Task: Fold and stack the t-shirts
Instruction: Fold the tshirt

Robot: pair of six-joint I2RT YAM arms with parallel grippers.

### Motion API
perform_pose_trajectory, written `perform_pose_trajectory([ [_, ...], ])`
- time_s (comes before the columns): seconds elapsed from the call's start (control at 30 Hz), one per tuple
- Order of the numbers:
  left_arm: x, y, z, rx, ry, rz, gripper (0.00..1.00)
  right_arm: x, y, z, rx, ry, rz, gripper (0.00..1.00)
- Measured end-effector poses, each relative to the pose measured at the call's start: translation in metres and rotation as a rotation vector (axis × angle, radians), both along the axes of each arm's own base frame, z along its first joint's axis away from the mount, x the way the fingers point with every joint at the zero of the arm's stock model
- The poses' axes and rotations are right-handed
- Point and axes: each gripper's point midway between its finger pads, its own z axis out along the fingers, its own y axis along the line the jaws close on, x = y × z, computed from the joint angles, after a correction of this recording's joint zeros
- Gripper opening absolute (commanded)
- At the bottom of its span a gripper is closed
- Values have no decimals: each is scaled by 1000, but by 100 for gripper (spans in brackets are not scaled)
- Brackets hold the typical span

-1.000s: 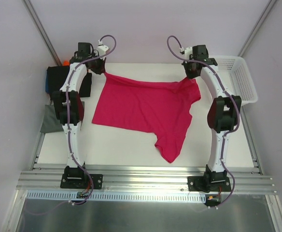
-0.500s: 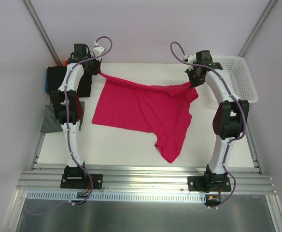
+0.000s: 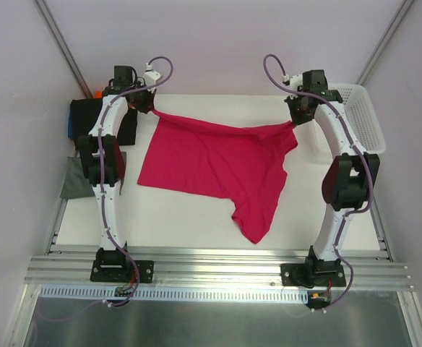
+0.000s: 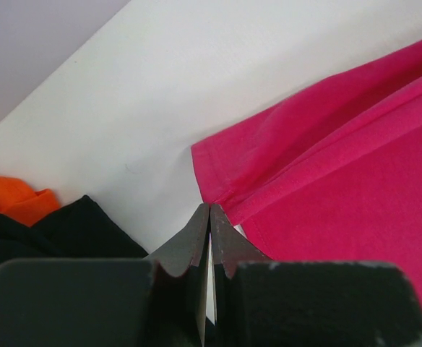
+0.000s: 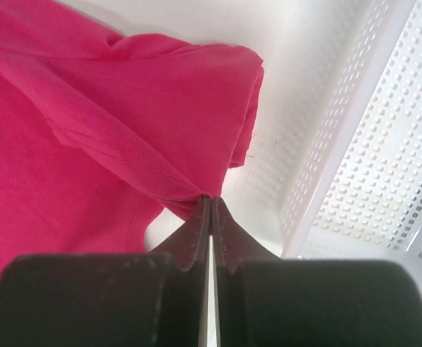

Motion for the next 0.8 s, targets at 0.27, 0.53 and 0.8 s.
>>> perform_pose_trajectory([
  [0.27, -20, -8, -9, -31, 59, -9, 0, -19, -2, -1, 9, 26, -6, 1],
  [0.53, -36, -27, -10, -80, 110, -10, 0, -22, 0, 14, 49, 0, -23, 0],
  [0.8, -44, -45, 7, -89, 97, -32, 0, -42, 4, 1, 75, 50, -21, 0],
])
